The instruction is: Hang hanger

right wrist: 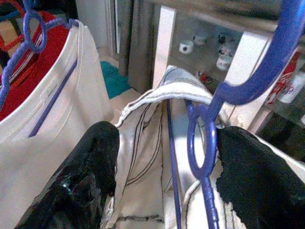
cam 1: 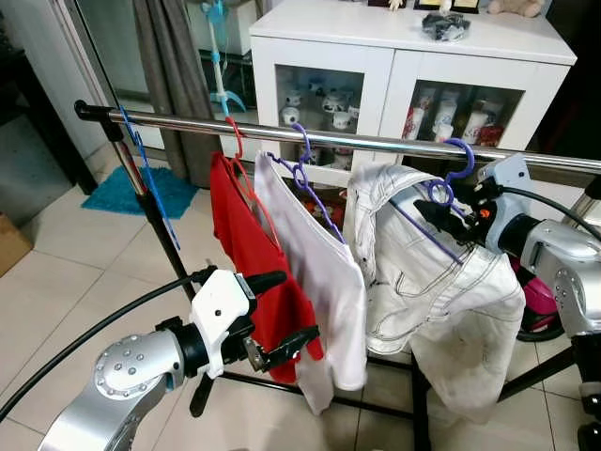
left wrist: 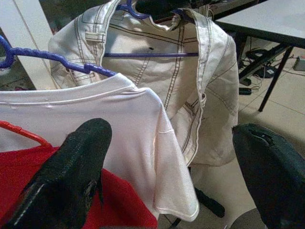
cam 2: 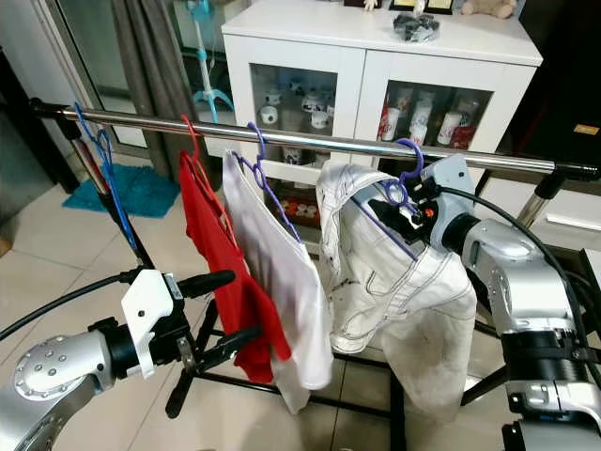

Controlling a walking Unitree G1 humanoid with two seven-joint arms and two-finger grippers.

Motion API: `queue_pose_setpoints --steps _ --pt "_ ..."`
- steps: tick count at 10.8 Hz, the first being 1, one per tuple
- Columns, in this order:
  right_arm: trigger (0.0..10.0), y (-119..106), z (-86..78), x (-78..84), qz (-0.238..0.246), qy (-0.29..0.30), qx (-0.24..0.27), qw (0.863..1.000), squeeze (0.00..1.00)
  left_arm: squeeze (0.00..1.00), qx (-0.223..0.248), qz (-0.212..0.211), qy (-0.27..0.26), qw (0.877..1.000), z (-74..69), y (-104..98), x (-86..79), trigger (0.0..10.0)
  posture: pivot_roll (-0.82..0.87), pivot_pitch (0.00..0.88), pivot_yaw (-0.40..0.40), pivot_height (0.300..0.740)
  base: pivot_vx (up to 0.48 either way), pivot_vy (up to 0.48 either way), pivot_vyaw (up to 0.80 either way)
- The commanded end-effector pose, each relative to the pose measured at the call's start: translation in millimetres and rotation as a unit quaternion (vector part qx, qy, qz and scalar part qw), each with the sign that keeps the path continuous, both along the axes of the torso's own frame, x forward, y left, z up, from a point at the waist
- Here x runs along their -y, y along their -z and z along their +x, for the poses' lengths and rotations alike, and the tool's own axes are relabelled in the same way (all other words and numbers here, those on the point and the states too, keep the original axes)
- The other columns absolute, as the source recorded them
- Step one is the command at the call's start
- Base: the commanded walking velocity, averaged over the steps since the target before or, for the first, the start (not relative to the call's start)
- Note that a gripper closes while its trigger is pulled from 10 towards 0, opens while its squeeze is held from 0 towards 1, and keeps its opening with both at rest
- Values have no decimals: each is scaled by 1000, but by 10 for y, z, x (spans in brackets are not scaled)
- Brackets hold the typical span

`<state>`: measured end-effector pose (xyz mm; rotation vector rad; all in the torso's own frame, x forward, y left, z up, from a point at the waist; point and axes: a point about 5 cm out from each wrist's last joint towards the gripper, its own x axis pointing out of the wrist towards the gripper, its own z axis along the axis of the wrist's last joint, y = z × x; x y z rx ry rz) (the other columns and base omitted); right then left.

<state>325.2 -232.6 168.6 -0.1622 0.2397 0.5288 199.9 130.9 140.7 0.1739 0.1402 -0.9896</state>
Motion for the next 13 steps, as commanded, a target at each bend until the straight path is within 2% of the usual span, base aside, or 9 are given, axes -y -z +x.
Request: queue_pose_setpoints --steps 1,2,3,4,5,6,7,13 --pt "10000 -42 37 -37 -4 -13 6 1000 0 0 2 6 -2 1000 9 -3 -16 10000 -23 0 40 740 0 0 0" --pt "6980 -14 37 -43 -10 -23 -1 1000 0 0 2 6 -2 1000 3 -2 -16 10000 -20 0 36 740 0 0 0" --pt "2588 8 54 -42 -10 -28 -7 1000 0 0 4 8 -2 1000 4 -1 -11 10000 -21 0 35 740 0 0 0" --pt "2588 12 59 -43 -10 -30 -8 999 0 0 3 7 -2 1000 1 -1 -8 10000 -21 0 35 740 0 0 0" --pt "1529 20 84 -58 -14 -33 -11 999 0 0 2 7 -1 1000 -3 8 0 10000 -22 0 35 740 0 0 0" --pt "1294 29 111 -66 -18 -32 -15 999 0 0 1 8 -1 1000 -4 10 3 10000 -21 0 35 740 0 0 0" --pt "0 31 132 -66 -19 -33 -17 999 0 0 0 8 -1 1000 -6 8 -3 10000 -19 0 33 740 0 0 0" --pt "0 59 151 -81 -14 -39 -26 999 0 0 2 10 -4 1000 -2 20 5 10000 -21 0 28 740 0 0 0"
